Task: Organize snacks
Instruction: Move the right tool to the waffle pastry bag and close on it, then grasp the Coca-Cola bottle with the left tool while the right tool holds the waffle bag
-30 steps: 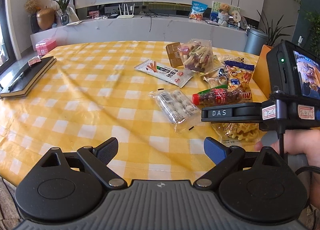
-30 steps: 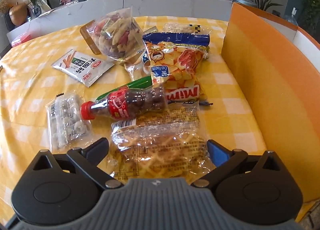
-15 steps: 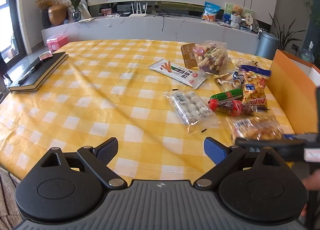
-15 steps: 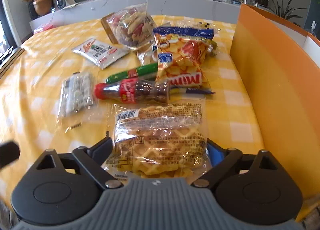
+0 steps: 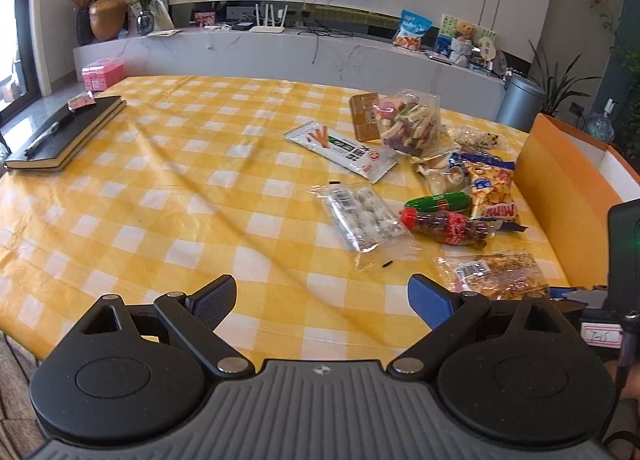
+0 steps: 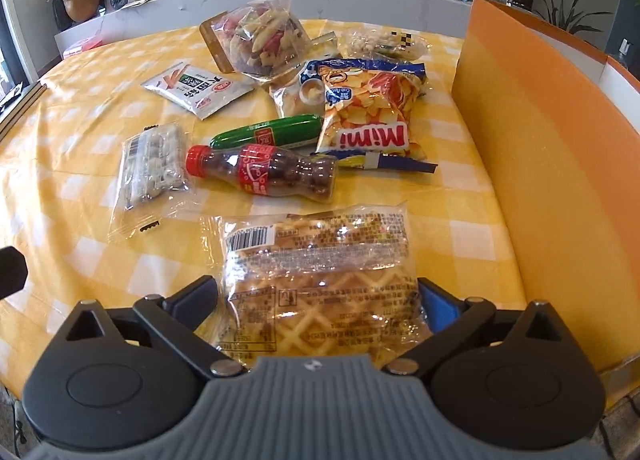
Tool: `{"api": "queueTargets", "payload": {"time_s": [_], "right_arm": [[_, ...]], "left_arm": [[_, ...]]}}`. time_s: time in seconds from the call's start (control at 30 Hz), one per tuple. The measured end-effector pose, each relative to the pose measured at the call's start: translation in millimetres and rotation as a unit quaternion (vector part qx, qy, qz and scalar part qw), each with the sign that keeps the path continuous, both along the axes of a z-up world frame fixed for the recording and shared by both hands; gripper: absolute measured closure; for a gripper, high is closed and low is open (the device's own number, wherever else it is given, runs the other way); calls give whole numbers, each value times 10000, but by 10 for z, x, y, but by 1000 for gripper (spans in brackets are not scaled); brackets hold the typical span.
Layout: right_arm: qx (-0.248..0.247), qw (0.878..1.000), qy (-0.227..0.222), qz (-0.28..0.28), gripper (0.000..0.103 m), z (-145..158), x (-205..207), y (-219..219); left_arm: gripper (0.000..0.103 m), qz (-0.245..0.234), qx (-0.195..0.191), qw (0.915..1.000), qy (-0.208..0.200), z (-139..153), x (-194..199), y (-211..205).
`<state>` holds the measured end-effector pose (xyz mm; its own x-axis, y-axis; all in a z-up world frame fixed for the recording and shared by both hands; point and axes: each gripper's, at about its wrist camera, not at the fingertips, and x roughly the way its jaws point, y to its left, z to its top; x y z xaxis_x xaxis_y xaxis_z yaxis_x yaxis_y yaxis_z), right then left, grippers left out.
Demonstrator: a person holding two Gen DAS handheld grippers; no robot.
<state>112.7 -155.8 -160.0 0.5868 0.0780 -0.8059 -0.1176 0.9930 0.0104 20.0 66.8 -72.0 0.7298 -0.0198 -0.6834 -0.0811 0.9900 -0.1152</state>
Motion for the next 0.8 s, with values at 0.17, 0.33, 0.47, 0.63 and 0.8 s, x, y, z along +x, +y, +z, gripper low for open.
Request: {"api": "queueTargets", "payload": {"time_s": [0.17,0.33,0.47,0.63,0.8], "right_arm": [[4,10000,-10,7,3,1,-14,-6],[16,10000,-51,8,3,-3,-28,-13],[32,10000,-57,-5,4,0,-42,-19],[113,9999,-98,-67,6,13,-61,-60],[151,9997,-118,-117,6,16,-83,-83]], "left_arm": [[0,-377,-39,9983,-449,143,-81,-125],[0,-405,7,9979,-504,287,-92,-144],[0,-571,111,9976,-373,349,9,-194],[0,-1124,535,9905,-589,459,114,-347],[0,-1509,897,9798,-960,554,318,-445]]}}
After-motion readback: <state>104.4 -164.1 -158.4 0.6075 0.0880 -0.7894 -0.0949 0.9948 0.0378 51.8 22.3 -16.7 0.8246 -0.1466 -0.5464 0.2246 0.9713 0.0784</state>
